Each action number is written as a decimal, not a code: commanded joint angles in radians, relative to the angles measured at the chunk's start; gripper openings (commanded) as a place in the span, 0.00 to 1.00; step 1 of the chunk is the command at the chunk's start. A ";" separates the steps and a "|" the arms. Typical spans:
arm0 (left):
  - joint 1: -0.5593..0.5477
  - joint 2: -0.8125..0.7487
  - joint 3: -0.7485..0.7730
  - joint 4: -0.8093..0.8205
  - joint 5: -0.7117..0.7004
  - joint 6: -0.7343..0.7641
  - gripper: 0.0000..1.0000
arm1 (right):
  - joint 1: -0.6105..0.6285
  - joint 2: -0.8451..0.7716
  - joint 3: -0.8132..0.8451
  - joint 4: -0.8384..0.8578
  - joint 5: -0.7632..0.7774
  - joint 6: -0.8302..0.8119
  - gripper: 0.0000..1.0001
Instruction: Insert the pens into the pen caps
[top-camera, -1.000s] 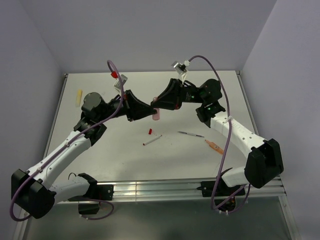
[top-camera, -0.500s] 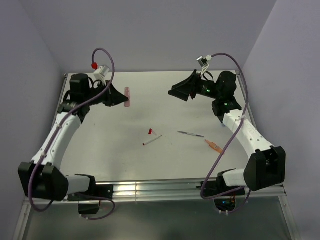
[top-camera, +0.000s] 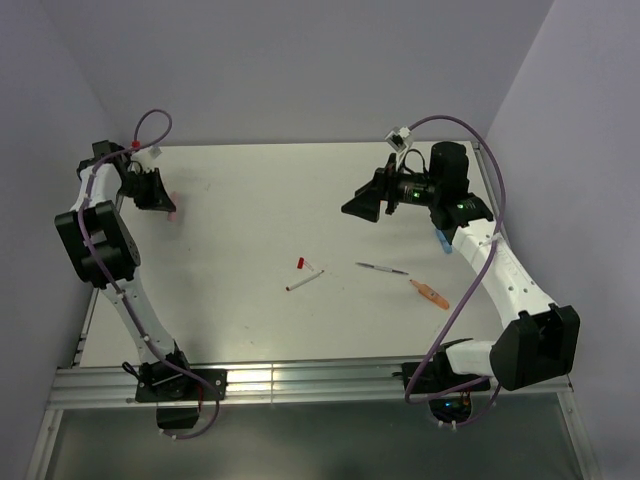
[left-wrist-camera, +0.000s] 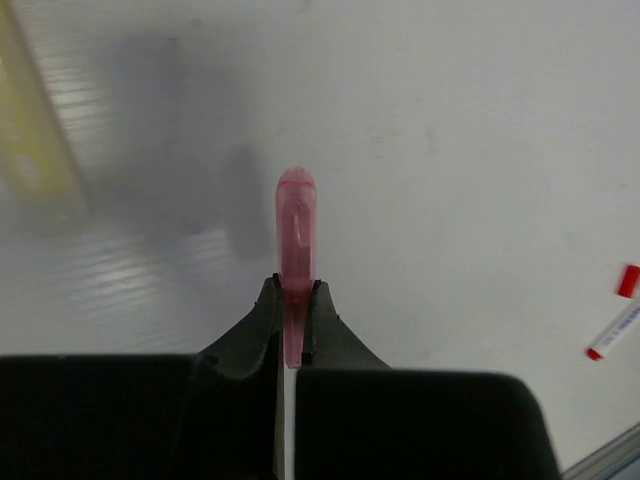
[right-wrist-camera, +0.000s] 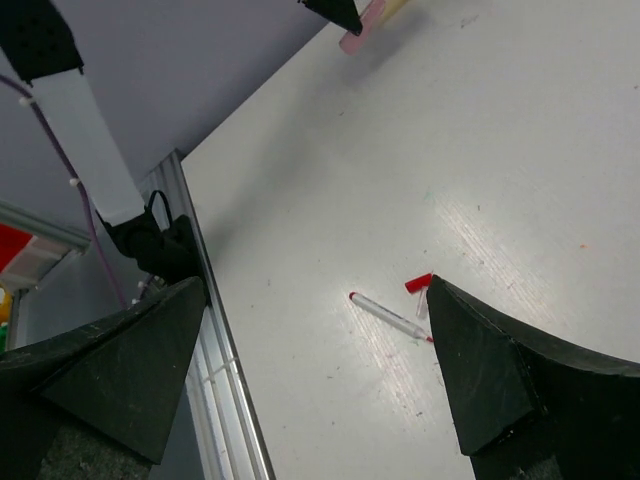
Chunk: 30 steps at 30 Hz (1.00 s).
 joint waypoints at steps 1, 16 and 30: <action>0.021 0.064 0.108 -0.108 -0.035 0.109 0.00 | -0.001 -0.015 0.031 -0.024 -0.022 -0.060 1.00; 0.013 0.259 0.279 -0.014 -0.043 0.047 0.05 | -0.001 0.009 0.022 -0.025 -0.038 -0.060 1.00; 0.008 0.336 0.295 0.073 -0.041 -0.009 0.15 | -0.001 0.020 0.014 -0.025 -0.055 -0.061 0.96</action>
